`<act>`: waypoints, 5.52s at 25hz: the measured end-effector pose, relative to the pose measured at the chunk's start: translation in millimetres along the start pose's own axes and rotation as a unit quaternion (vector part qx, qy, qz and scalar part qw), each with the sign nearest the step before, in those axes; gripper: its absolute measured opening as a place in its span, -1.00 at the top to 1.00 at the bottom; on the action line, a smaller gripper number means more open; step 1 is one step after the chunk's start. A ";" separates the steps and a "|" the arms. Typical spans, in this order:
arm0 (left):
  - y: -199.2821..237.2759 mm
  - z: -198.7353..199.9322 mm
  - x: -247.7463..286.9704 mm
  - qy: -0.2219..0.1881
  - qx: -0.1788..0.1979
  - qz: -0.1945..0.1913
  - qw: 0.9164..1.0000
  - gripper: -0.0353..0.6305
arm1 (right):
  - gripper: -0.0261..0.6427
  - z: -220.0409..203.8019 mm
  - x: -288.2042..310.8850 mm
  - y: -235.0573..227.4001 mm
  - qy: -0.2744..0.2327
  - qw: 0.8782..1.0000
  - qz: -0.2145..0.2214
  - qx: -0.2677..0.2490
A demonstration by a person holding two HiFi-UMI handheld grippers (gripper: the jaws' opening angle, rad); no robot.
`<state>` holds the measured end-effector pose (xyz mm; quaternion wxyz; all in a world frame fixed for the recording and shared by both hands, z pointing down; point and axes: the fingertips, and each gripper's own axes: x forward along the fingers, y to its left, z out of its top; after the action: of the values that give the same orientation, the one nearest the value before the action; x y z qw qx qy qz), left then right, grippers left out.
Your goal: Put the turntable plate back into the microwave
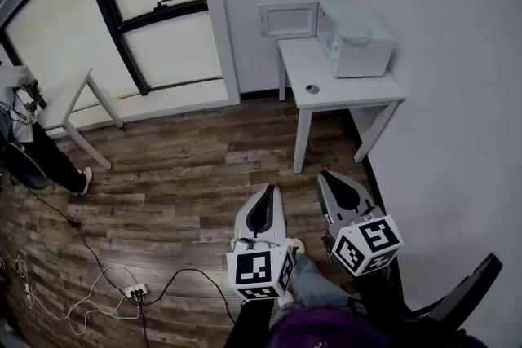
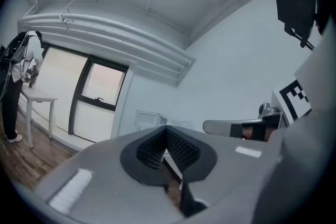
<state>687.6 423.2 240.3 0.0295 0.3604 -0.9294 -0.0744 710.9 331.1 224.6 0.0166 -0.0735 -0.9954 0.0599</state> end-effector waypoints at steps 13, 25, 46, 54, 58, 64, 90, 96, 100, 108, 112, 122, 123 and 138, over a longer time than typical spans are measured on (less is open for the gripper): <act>55.2 17.2 142.4 0.000 0.006 0.031 0.999 0.87 | 0.89 19.3 143.2 -77.7 0.002 0.999 0.032 -0.001; 87.4 18.2 252.5 0.005 0.008 0.051 0.999 0.87 | 0.89 22.3 243.6 -148.7 0.020 0.998 0.051 -0.005; 265.5 47.6 428.1 0.017 0.008 0.017 1.000 0.87 | 0.89 21.6 490.8 -169.9 0.037 0.999 0.011 -0.001; 330.6 51.5 480.4 0.029 0.013 -0.003 0.999 0.87 | 0.89 17.8 570.8 -172.6 0.030 0.999 -0.017 0.001; 349.1 42.0 501.6 0.042 0.006 -0.011 0.999 0.87 | 0.89 8.0 591.1 -179.6 0.039 0.999 -0.031 0.005; 360.1 25.9 543.5 0.057 -0.013 -0.037 0.998 0.87 | 0.89 -3.1 621.7 -209.4 0.049 0.997 -0.060 0.015; 327.8 41.6 851.6 0.084 0.001 -0.235 0.968 0.88 | 0.89 55.9 755.8 -427.9 -0.007 0.973 -0.230 0.030; 263.1 26.1 866.4 0.102 -0.001 -0.334 0.937 0.87 | 0.89 51.0 708.1 -459.9 -0.006 0.948 -0.316 0.040; 233.9 23.0 876.4 0.114 0.005 -0.391 0.913 0.87 | 0.89 57.4 684.7 -474.0 -0.027 0.926 -0.374 0.048; 161.3 24.6 893.9 0.134 0.011 -0.526 0.840 0.87 | 0.89 81.5 632.6 -501.1 -0.069 0.846 -0.527 0.037; 124.0 25.4 877.2 0.131 -0.009 -0.625 0.770 0.87 | 0.89 84.8 595.8 -499.7 -0.087 0.790 -0.607 0.030; 68.5 7.7 843.6 0.152 -0.002 -0.718 0.679 0.87 | 0.89 72.0 519.7 -474.1 -0.108 0.677 -0.727 0.042; 64.5 5.3 841.8 0.155 -0.002 -0.721 0.676 0.87 | 0.89 70.2 513.8 -471.5 -0.109 0.669 -0.734 0.044; 19.1 -51.9 818.7 0.295 -0.045 -0.715 0.632 0.43 | 0.62 33.1 459.3 -470.1 -0.163 0.664 -0.718 0.130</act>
<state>76.0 -121.0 295.6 0.2562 0.9130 -0.3173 -0.0040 187.6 -66.4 260.2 -0.0988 0.6778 -0.7085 0.1696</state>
